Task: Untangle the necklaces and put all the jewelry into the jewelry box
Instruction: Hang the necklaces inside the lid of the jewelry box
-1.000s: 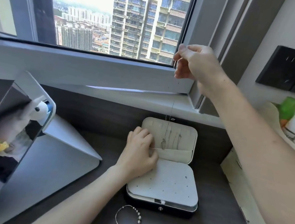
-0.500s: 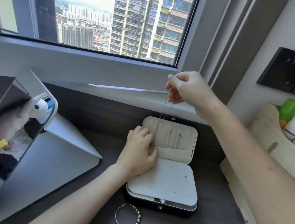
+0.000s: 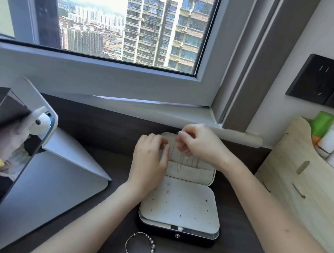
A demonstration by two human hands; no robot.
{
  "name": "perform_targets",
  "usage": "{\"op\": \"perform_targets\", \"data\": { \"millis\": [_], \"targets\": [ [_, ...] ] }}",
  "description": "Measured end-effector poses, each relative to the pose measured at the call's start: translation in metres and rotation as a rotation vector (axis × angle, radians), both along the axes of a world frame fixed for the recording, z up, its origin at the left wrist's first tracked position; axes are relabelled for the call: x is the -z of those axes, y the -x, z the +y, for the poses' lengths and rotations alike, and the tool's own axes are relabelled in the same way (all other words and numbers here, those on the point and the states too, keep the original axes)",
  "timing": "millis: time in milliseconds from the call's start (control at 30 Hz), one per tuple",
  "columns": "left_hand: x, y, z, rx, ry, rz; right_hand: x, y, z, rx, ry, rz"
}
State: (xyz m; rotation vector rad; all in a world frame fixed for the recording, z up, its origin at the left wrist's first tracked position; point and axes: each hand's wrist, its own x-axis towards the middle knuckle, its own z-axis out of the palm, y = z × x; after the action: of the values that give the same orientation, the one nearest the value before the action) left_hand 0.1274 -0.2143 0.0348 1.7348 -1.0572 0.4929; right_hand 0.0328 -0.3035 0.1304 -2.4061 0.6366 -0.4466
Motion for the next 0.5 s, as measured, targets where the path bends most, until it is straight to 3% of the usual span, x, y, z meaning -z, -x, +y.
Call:
{"op": "perform_targets", "data": {
  "millis": [267, 500],
  "targets": [
    [-0.018, -0.007, -0.009, 0.03, -0.076, 0.105, 0.005, -0.002, 0.0, -0.002, 0.07, -0.134],
    [-0.051, -0.01, -0.018, 0.11, 0.056, 0.124, -0.035, -0.007, -0.005, 0.018, 0.356, -0.158]
  ]
}}
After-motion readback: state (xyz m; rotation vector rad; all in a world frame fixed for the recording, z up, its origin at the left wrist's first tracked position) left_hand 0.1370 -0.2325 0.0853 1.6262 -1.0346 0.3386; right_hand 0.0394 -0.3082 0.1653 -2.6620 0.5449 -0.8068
